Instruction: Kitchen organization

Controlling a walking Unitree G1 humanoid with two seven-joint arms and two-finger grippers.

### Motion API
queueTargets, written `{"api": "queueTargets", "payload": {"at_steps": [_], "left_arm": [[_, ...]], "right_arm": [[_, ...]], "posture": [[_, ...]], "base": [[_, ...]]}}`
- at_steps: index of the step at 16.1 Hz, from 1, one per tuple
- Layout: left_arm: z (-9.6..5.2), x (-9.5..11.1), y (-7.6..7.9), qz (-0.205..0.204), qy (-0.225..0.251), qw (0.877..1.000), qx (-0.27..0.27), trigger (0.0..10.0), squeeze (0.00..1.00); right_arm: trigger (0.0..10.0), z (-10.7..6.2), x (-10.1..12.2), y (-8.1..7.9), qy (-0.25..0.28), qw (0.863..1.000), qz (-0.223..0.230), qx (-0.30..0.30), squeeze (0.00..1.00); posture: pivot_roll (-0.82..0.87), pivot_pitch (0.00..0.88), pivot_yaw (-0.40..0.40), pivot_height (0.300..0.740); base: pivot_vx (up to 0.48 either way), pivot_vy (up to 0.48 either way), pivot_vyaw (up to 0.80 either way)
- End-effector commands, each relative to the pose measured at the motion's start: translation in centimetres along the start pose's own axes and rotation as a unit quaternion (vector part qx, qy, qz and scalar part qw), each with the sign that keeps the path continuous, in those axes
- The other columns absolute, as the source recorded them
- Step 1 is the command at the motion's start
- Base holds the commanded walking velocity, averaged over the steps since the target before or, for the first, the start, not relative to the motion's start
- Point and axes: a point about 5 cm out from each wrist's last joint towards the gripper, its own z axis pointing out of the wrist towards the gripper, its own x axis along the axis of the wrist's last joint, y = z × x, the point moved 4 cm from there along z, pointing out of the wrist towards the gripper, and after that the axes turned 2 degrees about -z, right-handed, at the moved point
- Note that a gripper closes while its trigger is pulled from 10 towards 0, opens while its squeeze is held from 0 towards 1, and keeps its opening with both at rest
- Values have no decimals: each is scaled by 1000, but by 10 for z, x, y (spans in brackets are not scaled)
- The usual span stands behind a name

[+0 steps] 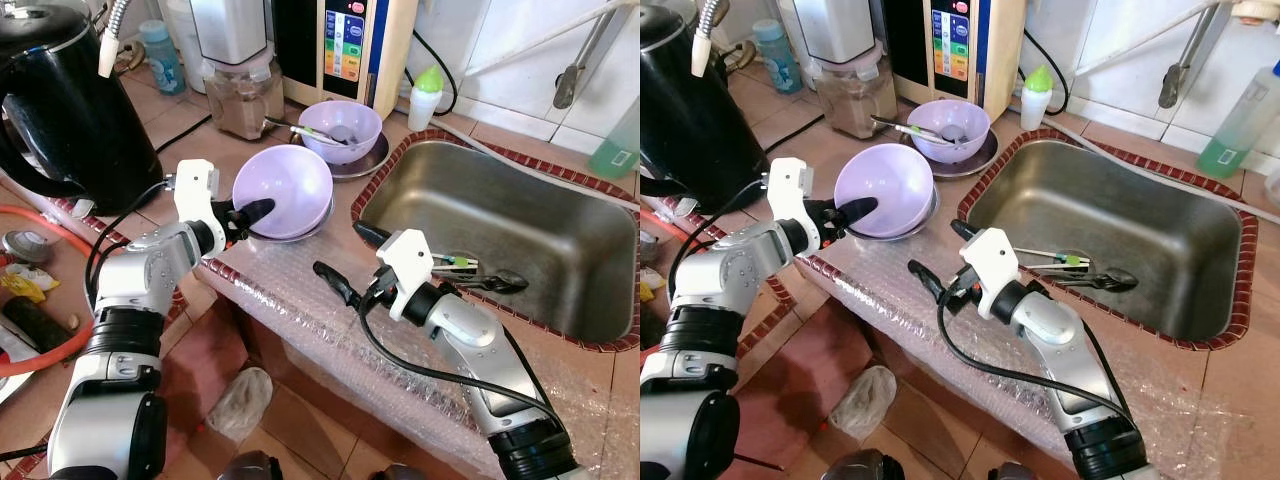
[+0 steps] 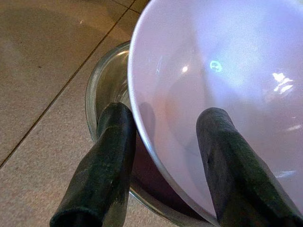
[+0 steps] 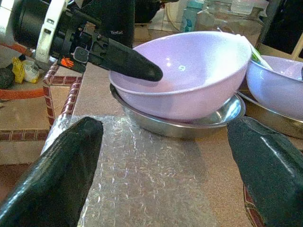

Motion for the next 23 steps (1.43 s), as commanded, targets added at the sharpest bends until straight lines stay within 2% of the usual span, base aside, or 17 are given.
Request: {"api": "queueTargets", "payload": {"at_steps": [1, 4, 8, 14, 19, 21, 23], "left_arm": [[-3, -8, -4, 7, -17, 1000, 7, 0, 0], [-7, -8, -2, -3, -7, 1000, 8, 0, 0], [-8, -11, -1, 18, 5, 1000, 12, 0, 0], [-7, -2, -3, 30, 58, 997, 47, 0, 0], [-2, -6, 1, 72, 80, 992, 67, 0, 0], [-1, 3, 5, 80, 112, 988, 69, 0, 0], [-2, 12, 15, 106, 148, 982, 58, 0, 0]], "right_arm": [[10000, 0, 3, -2, 3, 1000, -10, 5, 0], [10000, -1, 1, -3, -2, 1000, -12, 3, 0], [10000, 1, 3, -2, 2, 1000, -6, 4, 0], [10000, 4, 8, 3, 10, 1000, 6, -2, 0], [10000, 5, 10, 8, 16, 1000, 21, -17, 0], [10000, 6, 12, 13, 22, 999, 31, -35, 0], [10000, 9, 14, 23, 30, 995, 55, -73, 0]], "posture": [[-72, 16, 50, 740], [-70, 17, 57, 740], [-68, 17, 48, 740], [-70, 10, 40, 740], [-73, 5, 39, 740], [-76, 10, 37, 740], [-76, 10, 37, 740]], "base": [[0, 0, 0], [0, 0, 0], [0, 0, 0], [0, 0, 0], [0, 0, 0], [0, 0, 0], [0, 0, 0]]}}
